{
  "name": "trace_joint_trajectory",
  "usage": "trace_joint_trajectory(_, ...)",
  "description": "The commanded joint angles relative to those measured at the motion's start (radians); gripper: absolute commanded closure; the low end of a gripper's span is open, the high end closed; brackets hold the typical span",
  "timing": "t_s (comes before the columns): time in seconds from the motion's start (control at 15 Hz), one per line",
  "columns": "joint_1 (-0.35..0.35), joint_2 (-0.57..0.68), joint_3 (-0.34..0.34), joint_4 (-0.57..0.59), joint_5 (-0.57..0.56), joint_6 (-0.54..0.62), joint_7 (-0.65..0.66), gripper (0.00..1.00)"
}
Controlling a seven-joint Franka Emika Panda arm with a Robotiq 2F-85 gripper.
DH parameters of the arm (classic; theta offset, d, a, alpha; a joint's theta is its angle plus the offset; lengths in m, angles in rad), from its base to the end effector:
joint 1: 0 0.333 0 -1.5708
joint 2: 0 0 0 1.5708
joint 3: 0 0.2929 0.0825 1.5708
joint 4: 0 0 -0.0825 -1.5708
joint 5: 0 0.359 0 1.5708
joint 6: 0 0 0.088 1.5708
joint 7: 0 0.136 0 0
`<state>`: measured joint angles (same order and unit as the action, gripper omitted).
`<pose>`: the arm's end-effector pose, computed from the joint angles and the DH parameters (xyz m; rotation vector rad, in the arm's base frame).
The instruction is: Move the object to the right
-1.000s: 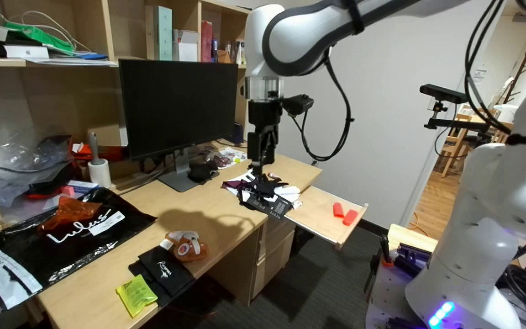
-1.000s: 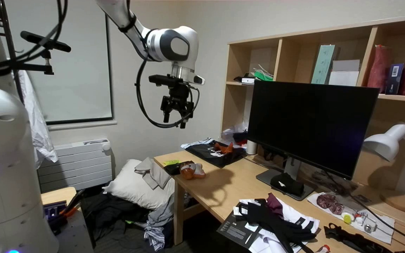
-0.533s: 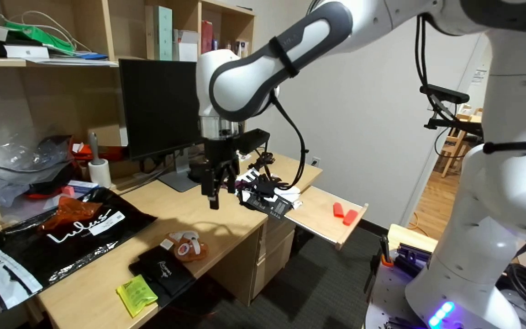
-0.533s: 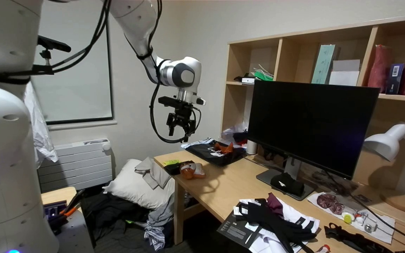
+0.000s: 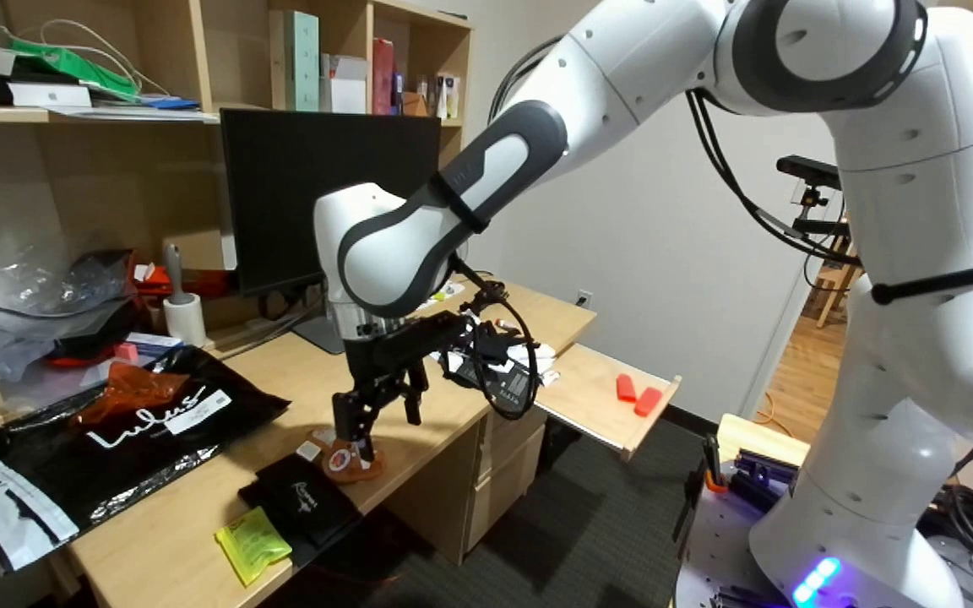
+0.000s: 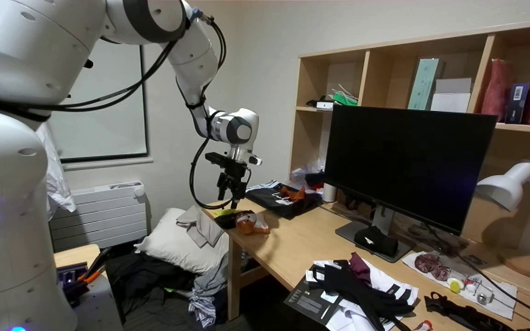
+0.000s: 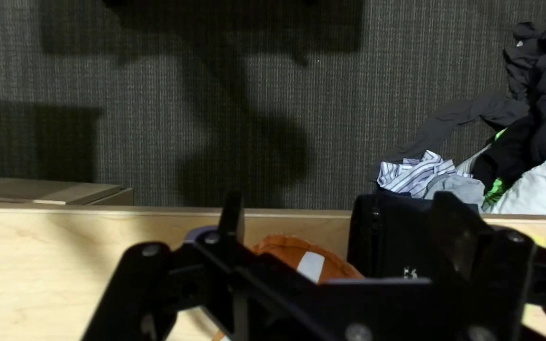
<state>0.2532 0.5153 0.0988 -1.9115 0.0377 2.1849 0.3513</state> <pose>0.5314 0.1979 0.1785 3.1070 -0.0492 -0.3937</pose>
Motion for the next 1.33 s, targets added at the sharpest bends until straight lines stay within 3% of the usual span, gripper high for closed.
trace_joint_trajectory(0.0,0.003,0.011,-0.003,0.008,0.002,-0.002,0.001,0.00)
trace_joint_trajectory(0.6,0.006,0.045,-0.038,0.055,-0.030,0.012,0.028,0.00)
trace_joint_trajectory(0.8,0.003,0.087,-0.071,0.111,-0.044,0.012,0.045,0.00)
trace_joint_trajectory(1.27,-0.023,0.241,-0.053,0.257,0.019,0.093,0.002,0.00)
